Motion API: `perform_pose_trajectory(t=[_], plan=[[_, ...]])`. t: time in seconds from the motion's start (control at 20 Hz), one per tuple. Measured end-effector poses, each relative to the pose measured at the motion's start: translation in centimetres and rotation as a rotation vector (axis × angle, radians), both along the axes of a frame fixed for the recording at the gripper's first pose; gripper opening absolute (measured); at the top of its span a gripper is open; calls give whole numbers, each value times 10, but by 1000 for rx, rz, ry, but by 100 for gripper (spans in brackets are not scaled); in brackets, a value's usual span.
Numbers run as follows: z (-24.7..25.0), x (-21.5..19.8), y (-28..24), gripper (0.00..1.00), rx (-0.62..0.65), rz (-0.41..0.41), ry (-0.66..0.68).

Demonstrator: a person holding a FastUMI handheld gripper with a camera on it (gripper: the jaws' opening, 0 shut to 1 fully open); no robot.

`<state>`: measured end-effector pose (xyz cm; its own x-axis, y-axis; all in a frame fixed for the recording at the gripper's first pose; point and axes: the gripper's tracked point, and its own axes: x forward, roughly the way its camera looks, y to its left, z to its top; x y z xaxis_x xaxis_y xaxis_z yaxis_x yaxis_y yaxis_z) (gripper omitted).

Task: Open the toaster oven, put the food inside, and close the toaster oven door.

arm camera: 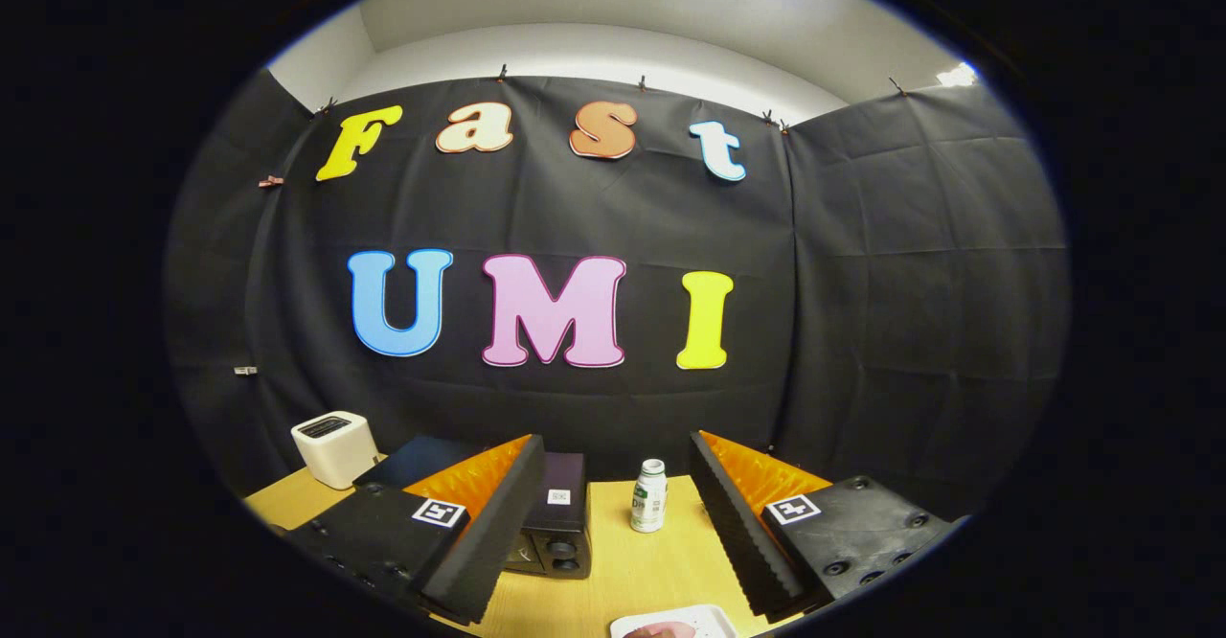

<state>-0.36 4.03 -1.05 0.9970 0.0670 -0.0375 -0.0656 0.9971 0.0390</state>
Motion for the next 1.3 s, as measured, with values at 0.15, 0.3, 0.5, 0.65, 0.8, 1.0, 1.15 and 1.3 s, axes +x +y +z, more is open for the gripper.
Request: perform_pose_trajectory(t=[0.15,0.3,0.5,0.65,0.8,1.0,1.15,1.3], plan=[[-15,1,38,98,2,43,42],[-41,2,83,98,1,83,106],[-84,8,147,98,-12,126,199],[-115,19,179,98,-7,126,261],[-147,33,200,98,-5,104,329],[-188,49,218,98,-47,90,404],[-209,56,223,98,-49,72,455],[-215,62,225,98,-27,52,486]])
